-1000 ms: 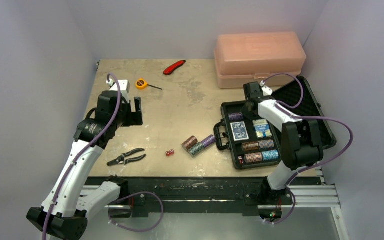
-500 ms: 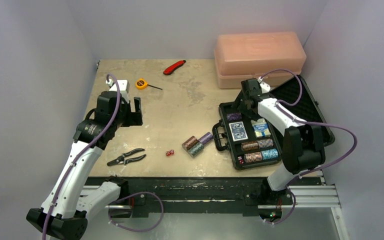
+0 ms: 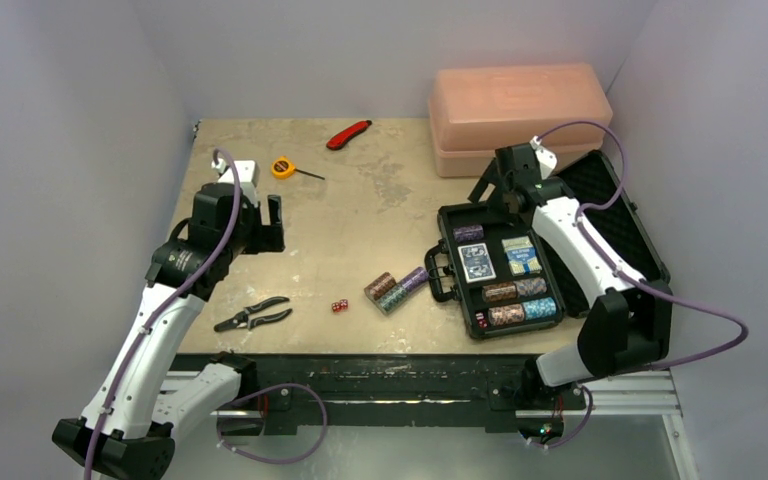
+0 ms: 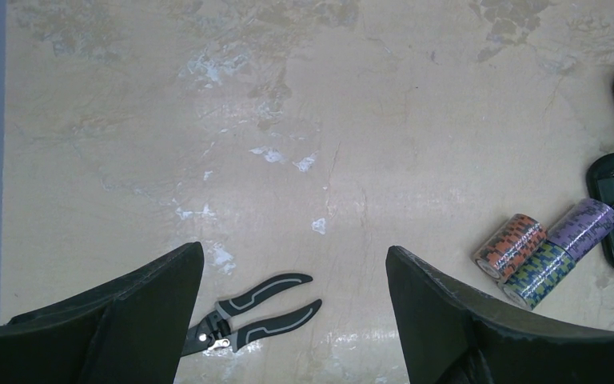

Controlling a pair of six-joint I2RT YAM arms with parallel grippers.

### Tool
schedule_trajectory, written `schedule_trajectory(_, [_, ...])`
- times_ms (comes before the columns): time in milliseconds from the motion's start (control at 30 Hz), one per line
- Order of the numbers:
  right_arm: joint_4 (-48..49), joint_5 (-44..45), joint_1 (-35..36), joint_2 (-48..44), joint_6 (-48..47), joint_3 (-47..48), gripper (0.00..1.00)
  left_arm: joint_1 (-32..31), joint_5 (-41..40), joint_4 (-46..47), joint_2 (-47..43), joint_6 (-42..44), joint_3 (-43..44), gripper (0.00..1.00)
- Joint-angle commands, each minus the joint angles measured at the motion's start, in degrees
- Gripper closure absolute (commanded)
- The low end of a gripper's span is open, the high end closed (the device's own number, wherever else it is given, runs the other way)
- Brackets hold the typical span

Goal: Pack up texas hold em set

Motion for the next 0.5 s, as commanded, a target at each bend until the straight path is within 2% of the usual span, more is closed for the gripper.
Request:
schedule_trajectory(0, [-1.95,-3.28,1.05,-4.0,-1.53,1.28,0.01,-0.23,-0.62,1.63,-0.43,1.45,-0.65,0.16])
schedule_trajectory(200, [-4.98,-4.24,4.08,-5.95,-0.64,2.55,0.01,-0.23,0.36,1.71,-0.85,1.36,-0.62,0.16])
schedule_trajectory(467, [-7.61,-4.02,14.48,-7.46,8.28,0.52,0.01,-0.23,1.49,1.58,-2.08,1.0,-0.47,0.16])
